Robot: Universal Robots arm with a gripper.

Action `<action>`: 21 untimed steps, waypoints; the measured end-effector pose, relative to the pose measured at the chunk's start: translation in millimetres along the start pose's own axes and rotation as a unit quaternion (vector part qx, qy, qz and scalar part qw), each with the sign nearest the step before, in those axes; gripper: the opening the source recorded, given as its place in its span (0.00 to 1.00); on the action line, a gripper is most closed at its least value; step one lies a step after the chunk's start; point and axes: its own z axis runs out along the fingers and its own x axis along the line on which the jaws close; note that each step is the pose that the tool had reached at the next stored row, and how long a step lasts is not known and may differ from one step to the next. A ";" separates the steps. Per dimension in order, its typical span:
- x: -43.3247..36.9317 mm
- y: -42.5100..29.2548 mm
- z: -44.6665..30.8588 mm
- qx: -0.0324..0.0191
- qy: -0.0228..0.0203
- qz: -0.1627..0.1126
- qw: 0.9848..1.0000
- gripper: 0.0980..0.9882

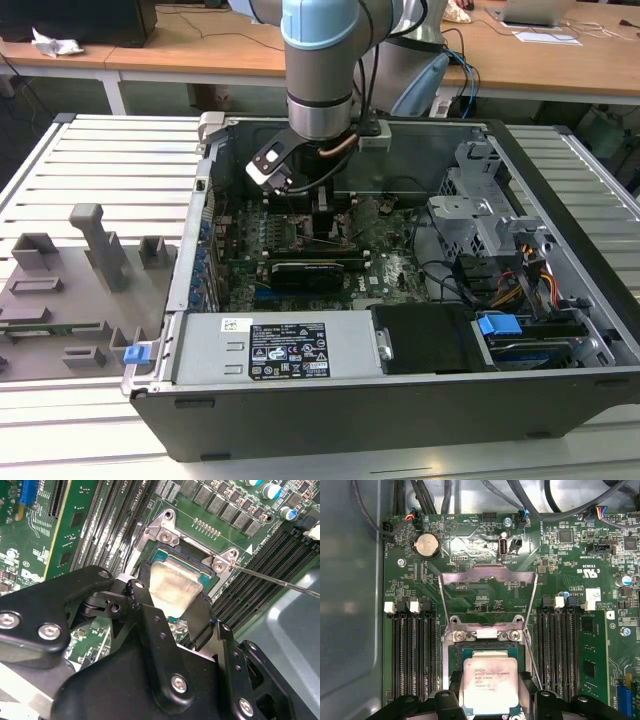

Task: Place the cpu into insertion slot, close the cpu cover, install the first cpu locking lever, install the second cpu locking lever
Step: 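Place the cpu into insertion slot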

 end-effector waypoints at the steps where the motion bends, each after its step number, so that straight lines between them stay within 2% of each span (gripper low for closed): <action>1: 0.2 0.0 0.5 0.000 0.000 0.000 1.000 0.48; 11: 1.2 0.7 4.5 0.000 -0.001 0.000 1.000 0.48; 14: 1.2 0.7 4.6 0.000 -0.001 0.000 1.000 0.49; 15: 1.2 0.7 4.6 0.000 -0.001 0.000 1.000 0.56; 21: 1.6 0.7 4.7 0.000 0.001 0.000 1.000 0.56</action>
